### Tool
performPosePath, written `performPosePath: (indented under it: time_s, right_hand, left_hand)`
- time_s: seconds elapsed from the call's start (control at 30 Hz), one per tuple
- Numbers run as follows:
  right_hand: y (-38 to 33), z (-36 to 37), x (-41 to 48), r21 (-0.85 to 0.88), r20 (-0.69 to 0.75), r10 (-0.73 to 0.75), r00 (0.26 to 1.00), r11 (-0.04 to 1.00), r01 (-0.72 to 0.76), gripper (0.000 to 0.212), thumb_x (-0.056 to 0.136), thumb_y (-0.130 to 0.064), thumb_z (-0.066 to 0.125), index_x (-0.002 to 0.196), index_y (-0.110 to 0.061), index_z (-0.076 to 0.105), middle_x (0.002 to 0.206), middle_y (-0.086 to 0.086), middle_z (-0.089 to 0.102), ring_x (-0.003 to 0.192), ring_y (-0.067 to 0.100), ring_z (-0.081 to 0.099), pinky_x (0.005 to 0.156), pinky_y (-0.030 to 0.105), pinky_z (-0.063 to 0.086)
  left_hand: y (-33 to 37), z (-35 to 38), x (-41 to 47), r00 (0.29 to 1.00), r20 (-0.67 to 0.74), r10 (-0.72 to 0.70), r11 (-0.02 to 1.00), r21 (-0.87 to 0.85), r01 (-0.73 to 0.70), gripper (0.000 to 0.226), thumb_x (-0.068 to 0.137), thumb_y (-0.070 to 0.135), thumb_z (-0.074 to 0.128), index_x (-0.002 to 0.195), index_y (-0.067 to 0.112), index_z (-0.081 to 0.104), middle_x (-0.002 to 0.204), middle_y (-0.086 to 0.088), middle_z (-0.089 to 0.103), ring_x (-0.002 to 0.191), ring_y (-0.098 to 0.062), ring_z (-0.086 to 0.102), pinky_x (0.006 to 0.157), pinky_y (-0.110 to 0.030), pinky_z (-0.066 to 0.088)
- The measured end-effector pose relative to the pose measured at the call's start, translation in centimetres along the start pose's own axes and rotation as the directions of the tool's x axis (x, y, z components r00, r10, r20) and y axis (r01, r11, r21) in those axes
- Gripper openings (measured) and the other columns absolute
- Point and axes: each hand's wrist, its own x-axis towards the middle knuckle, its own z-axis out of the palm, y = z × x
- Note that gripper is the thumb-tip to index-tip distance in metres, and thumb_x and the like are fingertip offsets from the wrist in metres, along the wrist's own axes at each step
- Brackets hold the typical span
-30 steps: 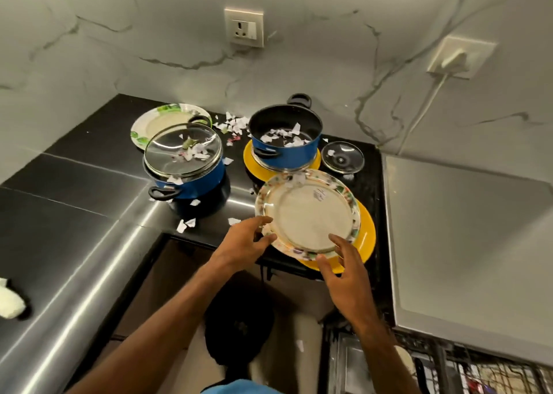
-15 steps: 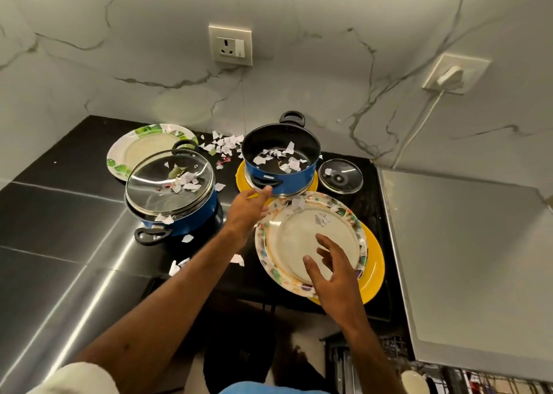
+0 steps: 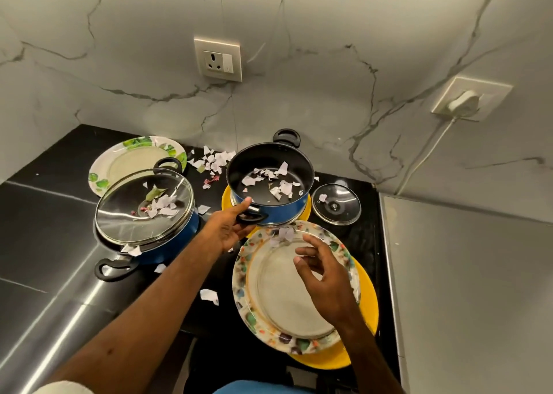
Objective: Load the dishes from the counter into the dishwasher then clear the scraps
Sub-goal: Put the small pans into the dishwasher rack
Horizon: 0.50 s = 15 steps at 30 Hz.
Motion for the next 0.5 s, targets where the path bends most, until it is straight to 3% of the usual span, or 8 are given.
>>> performPosePath:
  time_s: [0.2, 0.33, 0.5]
  right_hand:
    - [-0.1, -0.1, 1.9, -0.018, 0.098, 0.001, 0.995, 1.000, 0.001, 0.048, 0.100, -0.026, 0.069, 0.145, -0.033, 0.053, 0.119, -0.016, 0.072, 0.109, 0.003, 0.069, 0.101, 0.033, 0.057]
    - [-0.9, -0.8, 3.0, -0.029, 0.117, -0.042, 0.992, 0.999, 0.045, 0.047, 0.100, -0.027, 0.069, 0.142, -0.040, 0.053, 0.118, -0.016, 0.072, 0.110, 0.002, 0.069, 0.100, 0.031, 0.057]
    - [-2.2, -2.2, 4.2, 0.058, 0.026, -0.168, 0.985, 0.984, 0.166, 0.041, 0.102, -0.018, 0.065, 0.142, -0.027, 0.059, 0.117, -0.012, 0.074, 0.115, 0.009, 0.069, 0.099, 0.031, 0.057]
  left_hand:
    - [-0.4, 1.8, -0.4, 0.992, 0.083, -0.096, 0.992, -0.076, 0.102, 0.045, 0.082, 0.008, 0.080, 0.119, -0.002, 0.057, 0.118, -0.028, 0.064, 0.103, -0.042, 0.070, 0.073, -0.046, 0.063]
    - [-0.7, 2.1, -0.9, 0.994, 0.075, -0.082, 0.988, -0.128, 0.092, 0.024, 0.092, -0.002, 0.066, 0.115, -0.006, 0.059, 0.123, -0.032, 0.061, 0.100, -0.040, 0.068, 0.071, -0.046, 0.061]
    - [-1.5, 0.7, -2.7, 0.999, 0.032, -0.008, 0.991, -0.130, 0.012, 0.040, 0.092, -0.008, 0.062, 0.131, -0.007, 0.054, 0.116, -0.031, 0.068, 0.097, -0.040, 0.071, 0.066, -0.044, 0.064]
